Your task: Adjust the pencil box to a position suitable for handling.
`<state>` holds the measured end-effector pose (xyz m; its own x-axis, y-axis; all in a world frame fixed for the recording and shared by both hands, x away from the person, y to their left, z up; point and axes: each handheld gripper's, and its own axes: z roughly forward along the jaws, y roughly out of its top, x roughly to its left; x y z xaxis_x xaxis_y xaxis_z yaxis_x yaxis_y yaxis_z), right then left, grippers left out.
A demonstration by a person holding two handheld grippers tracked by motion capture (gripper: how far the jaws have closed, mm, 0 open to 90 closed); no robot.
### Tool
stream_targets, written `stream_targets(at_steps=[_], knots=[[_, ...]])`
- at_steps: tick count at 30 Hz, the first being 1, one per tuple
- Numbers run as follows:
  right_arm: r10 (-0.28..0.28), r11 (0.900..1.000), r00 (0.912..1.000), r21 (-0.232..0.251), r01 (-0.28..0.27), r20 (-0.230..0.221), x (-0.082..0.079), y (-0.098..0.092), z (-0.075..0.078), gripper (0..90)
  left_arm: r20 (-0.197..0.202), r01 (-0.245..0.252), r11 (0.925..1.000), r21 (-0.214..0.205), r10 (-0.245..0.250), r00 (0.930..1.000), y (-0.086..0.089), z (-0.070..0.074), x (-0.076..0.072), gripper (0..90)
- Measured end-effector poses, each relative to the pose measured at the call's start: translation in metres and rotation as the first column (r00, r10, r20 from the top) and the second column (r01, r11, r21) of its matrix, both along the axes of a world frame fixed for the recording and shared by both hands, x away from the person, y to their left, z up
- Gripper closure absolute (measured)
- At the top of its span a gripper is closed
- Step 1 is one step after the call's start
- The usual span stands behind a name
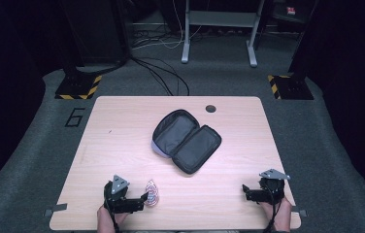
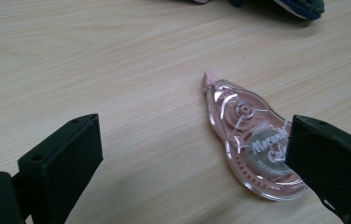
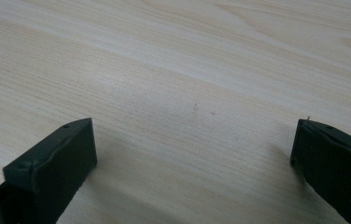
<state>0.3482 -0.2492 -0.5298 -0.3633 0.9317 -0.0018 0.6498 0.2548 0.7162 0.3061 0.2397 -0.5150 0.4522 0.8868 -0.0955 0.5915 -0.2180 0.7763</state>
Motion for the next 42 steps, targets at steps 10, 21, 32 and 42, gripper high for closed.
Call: stream_targets(at_steps=[10, 21, 32, 42], knots=[[0.000, 1.0000, 1.0000, -0.001, 0.000, 0.000, 0.000, 0.000, 0.000, 0.0, 0.000, 0.035, 0.9994, 0.007, -0.035, 0.9994, -0.013, -0.001, -0.004, 3.0], [-0.002, 1.0000, 1.0000, -0.001, 0.002, 0.000, 0.000, 0.000, 0.000, 0.0, -0.018, 0.069, 0.9976, -0.004, -0.069, 0.9975, -0.026, -0.008, -0.004, 2.7], [-0.002, 1.0000, 1.0000, -0.001, 0.002, 0.000, 0.000, 0.000, 0.000, 0.0, -0.010, 0.128, 0.9878, 0.088, -0.128, 0.9918, -0.041, -0.013, 0.001, 17.8], [-0.004, 1.0000, 1.0000, 0.000, 0.004, 0.000, 0.000, 0.000, 0.000, 0.0, -0.011, 0.139, 0.9848, 0.105, -0.138, 0.9903, -0.031, -0.010, 0.003, 38.2]])
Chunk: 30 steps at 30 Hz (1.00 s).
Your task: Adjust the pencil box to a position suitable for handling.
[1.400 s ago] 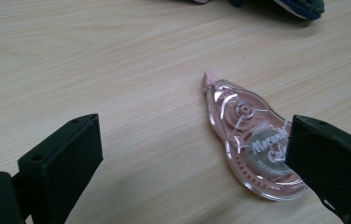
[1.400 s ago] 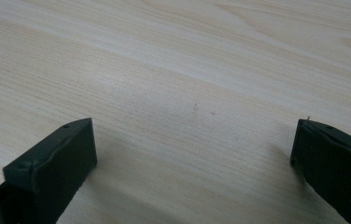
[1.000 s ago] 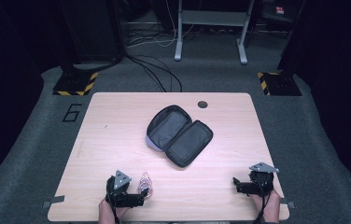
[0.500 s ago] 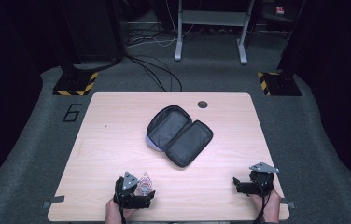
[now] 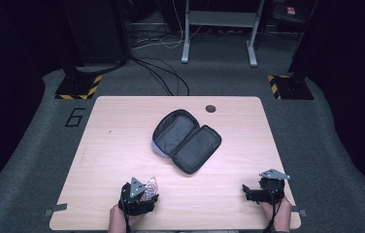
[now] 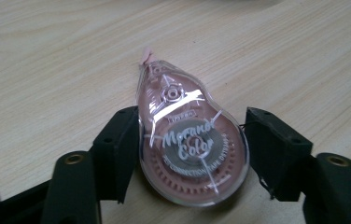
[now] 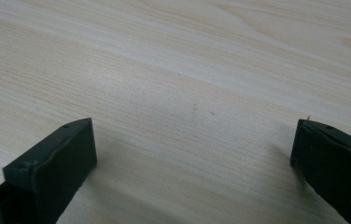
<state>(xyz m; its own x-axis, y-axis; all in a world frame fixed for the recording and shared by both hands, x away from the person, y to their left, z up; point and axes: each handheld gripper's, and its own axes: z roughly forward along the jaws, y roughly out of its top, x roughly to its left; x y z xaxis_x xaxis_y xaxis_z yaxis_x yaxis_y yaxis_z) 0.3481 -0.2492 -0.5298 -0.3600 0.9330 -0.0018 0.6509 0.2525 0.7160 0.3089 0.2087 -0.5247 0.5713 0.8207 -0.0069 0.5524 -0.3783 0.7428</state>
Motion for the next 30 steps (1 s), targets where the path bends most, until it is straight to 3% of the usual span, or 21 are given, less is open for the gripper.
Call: stream_targets(at_steps=[8, 11, 14, 15, 17, 21, 25, 30], knots=[[0.000, 1.0000, 1.0000, 0.000, 0.000, 0.000, 0.000, 0.000, 0.000, 0.0, -0.008, 0.004, 0.9999, -0.010, -0.004, 1.0000, 0.008, 0.001, 0.001, 38.5], [0.001, 1.0000, 1.0000, 0.000, -0.001, 0.001, 0.000, 0.000, 0.000, 0.0, -0.019, -0.002, 0.9994, -0.036, 0.001, 0.9998, 0.006, 0.000, 0.002, 26.3], [0.000, 1.0000, 1.0000, 0.000, 0.000, 0.000, 0.000, 0.000, 0.000, 0.0, -0.008, -0.010, 0.9999, -0.003, 0.010, 0.9999, 0.001, -0.001, 0.004, 22.9], [0.000, 1.0000, 1.0000, 0.000, 0.000, 0.000, 0.000, 0.000, 0.000, 0.0, -0.014, -0.015, 0.9998, -0.011, 0.015, 0.9998, -0.001, -0.001, 0.004, 23.0], [0.000, 1.0000, 1.0000, 0.000, 0.000, 0.000, 0.000, 0.000, 0.000, 0.0, 0.005, -0.033, 0.9993, 0.019, 0.033, 0.9995, -0.003, -0.001, 0.003, 26.4], [-0.012, 0.9999, 0.9999, 0.004, 0.012, 0.004, 0.000, 0.000, 0.000, 1.1, 0.004, -0.043, 0.9989, 0.019, 0.043, 0.9991, -0.001, 0.000, 0.003, 38.5], [-0.014, 0.9999, 0.9999, 0.003, 0.014, 0.007, 0.000, 0.000, 0.000, 1.3, -0.009, -0.021, 0.9997, 0.014, 0.021, 0.9997, 0.002, 0.001, 0.003, 39.2], [-0.013, 0.9999, 0.9999, 0.003, 0.013, 0.004, 0.000, 0.000, 0.000, 1.3, 0.011, 0.019, 0.9997, -0.013, -0.019, 0.9998, 0.008, -0.001, 0.003, 39.8]])
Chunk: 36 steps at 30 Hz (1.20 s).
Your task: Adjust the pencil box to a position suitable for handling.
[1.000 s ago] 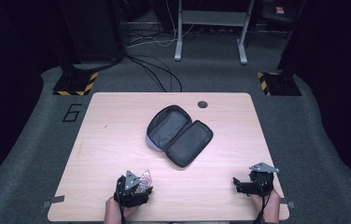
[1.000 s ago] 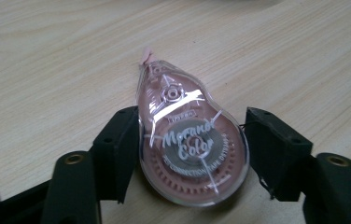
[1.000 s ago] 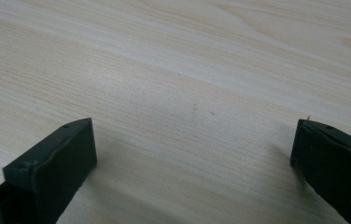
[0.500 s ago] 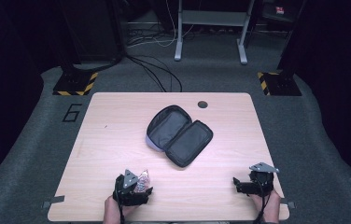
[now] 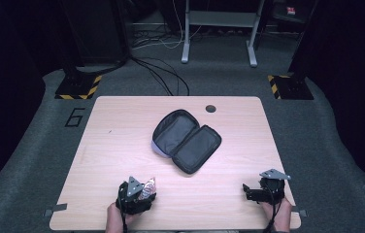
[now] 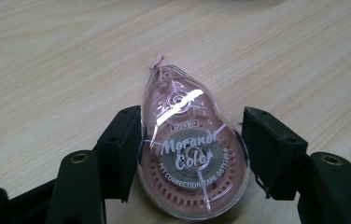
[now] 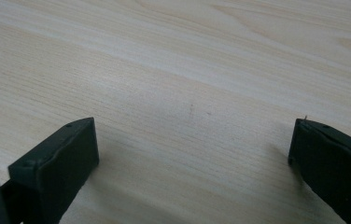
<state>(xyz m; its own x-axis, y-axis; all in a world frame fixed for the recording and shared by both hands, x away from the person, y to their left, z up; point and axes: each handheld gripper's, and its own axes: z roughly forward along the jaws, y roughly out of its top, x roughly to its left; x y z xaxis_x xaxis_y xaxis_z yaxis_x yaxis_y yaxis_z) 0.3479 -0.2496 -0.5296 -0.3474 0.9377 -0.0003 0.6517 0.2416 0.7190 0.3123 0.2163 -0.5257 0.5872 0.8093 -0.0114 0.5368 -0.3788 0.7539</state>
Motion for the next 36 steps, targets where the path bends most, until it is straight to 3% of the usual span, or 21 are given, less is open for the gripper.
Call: stream_targets(at_steps=[8, 14, 20, 24, 29, 36], knots=[[0.000, 1.0000, 1.0000, 0.000, 0.000, 0.000, 0.000, 0.000, 0.000, 1.3, 0.028, 0.040, 0.9992, -0.010, -0.039, 0.9988, 0.005, 0.008, 0.000, 39.8], [0.000, 1.0000, 1.0000, 0.000, 0.000, 0.000, 0.000, 0.000, 0.000, 1.3, 0.071, 0.017, 0.9998, -0.010, -0.016, 0.9974, 0.015, 0.016, 0.002, 39.8], [-0.001, 1.0000, 1.0000, 0.000, 0.001, 0.001, 0.000, 0.000, 0.000, 1.3, 0.085, -0.024, 0.9997, 0.002, 0.024, 0.9961, 0.040, 0.020, 0.005, 39.8], [0.000, 1.0000, 1.0000, 0.000, 0.000, 0.001, 0.000, 0.000, 0.000, 1.3, 0.069, -0.044, 0.9989, 0.018, 0.042, 0.9967, 0.062, 0.020, 0.009, 39.8], [-0.001, 1.0000, 1.0000, 0.000, 0.001, 0.002, 0.000, 0.000, 0.000, 1.3, 0.069, -0.083, 0.9966, 0.002, 0.082, 0.9943, 0.082, 0.016, 0.014, 39.8], [-0.002, 1.0000, 1.0000, 0.000, 0.002, 0.003, 0.000, 0.000, 0.000, 1.3, 0.055, -0.062, 0.9980, 0.009, 0.062, 0.9966, 0.103, 0.014, 0.018, 39.8]])
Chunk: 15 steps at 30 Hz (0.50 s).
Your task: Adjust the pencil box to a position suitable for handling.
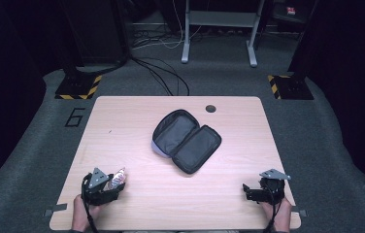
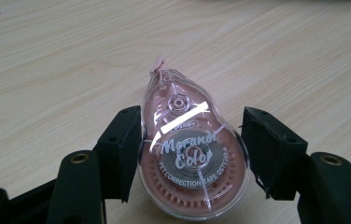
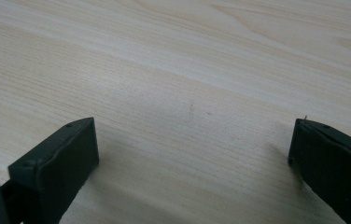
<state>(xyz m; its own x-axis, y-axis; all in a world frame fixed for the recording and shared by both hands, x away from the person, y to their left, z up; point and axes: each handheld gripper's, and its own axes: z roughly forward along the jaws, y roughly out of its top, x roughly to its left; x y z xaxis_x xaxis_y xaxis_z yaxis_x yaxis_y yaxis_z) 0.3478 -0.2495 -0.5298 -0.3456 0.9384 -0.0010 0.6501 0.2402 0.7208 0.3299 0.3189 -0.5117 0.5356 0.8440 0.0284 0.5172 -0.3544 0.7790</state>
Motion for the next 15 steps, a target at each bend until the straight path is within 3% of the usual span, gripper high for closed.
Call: stream_targets(at_steps=[4, 13, 15], knots=[[0.000, 1.0000, 1.0000, 0.000, 0.000, -0.001, 0.000, 0.000, 0.000, 1.3, -0.019, 0.017, 0.9996, -0.022, -0.018, 0.9997, 0.007, -0.004, 0.003, 39.8], [-0.001, 1.0000, 1.0000, 0.001, 0.001, 0.001, 0.000, 0.000, 0.000, 1.3, -0.051, 0.030, 0.9996, 0.003, -0.030, 0.9983, 0.010, -0.013, 0.013, 39.3], [-0.001, 1.0000, 1.0000, 0.001, 0.001, 0.002, 0.000, 0.000, 0.000, 1.3, -0.061, 0.024, 0.9996, -0.015, -0.025, 0.9978, 0.011, -0.014, 0.014, 38.6]])
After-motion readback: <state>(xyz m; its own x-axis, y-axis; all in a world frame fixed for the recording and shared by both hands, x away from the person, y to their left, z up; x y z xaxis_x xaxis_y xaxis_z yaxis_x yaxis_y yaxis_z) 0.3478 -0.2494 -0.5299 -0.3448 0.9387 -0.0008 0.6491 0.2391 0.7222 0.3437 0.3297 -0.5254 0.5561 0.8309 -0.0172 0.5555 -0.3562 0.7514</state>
